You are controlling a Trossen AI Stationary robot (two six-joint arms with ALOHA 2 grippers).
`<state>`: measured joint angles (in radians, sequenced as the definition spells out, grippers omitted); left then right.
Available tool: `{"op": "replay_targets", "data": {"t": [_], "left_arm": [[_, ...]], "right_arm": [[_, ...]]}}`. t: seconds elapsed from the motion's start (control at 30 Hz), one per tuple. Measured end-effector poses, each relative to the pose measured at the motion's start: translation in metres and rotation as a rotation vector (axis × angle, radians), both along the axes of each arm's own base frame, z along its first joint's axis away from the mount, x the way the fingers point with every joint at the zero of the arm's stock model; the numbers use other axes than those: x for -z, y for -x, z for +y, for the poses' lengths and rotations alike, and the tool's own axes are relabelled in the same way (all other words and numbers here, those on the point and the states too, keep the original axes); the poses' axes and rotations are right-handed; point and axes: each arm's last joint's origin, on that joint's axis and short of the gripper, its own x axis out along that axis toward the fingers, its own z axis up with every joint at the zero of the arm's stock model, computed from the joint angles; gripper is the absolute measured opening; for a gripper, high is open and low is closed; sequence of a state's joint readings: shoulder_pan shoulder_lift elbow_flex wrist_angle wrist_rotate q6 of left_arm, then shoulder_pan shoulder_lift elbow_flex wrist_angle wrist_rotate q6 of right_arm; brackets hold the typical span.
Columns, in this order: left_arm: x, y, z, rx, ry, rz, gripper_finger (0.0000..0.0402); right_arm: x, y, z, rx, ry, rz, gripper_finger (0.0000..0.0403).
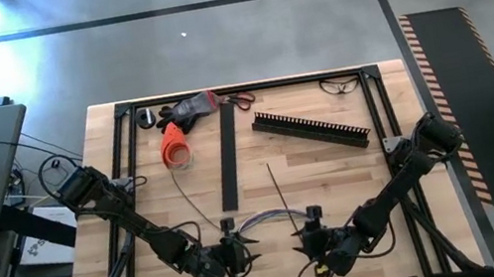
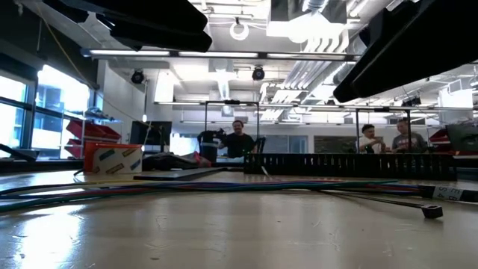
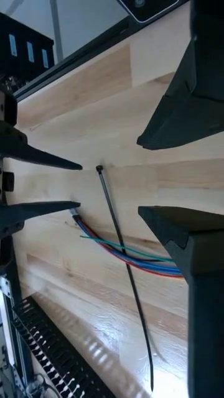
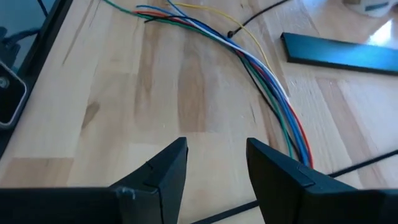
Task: Ziptie cables
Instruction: Wrap the black zip tie on the cables
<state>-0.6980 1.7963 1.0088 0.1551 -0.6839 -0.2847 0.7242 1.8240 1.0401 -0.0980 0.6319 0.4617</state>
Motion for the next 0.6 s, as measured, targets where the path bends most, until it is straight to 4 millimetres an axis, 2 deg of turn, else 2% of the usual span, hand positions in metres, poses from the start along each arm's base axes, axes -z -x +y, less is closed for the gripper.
{"op": "replay_targets", "data": {"t": [0.17,0.6], "left_arm": [[0.000,-0.001,0.001,0.000,0.002,0.004,0.0139],[0.001,-0.021,0.026,0.024,0.074,0.049,0.0139]], "right_arm": [[-0.001,-0.003,-0.002,-0.038,0.039,0.001,0.0151],[-0.003,-0.019,-0.021,0.040,0.043,-0.031,0.0151]]}}
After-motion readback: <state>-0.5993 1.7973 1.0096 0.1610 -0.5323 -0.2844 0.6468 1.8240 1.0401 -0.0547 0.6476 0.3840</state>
